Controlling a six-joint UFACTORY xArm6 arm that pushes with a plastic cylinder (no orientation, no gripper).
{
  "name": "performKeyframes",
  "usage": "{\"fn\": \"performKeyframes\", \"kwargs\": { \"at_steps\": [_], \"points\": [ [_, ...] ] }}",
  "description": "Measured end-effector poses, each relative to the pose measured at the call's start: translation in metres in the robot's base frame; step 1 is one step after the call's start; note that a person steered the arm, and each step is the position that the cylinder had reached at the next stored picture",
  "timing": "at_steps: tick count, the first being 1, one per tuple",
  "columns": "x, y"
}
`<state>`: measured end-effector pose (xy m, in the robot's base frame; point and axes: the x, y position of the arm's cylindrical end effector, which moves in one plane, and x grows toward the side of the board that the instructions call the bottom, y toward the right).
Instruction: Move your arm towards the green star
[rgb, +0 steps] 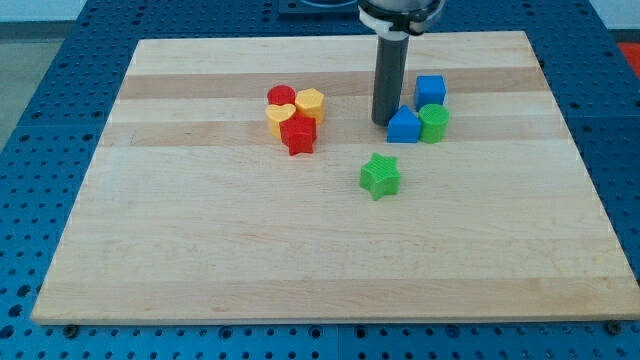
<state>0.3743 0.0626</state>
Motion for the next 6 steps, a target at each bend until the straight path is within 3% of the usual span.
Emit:
{"fn": "performKeyframes", "kwargs": {
  "at_steps": [4, 5, 6],
  "points": [
    [0.078, -0.097],
    [0.114, -0.099],
    [0.120, -0.081]
  ]
}}
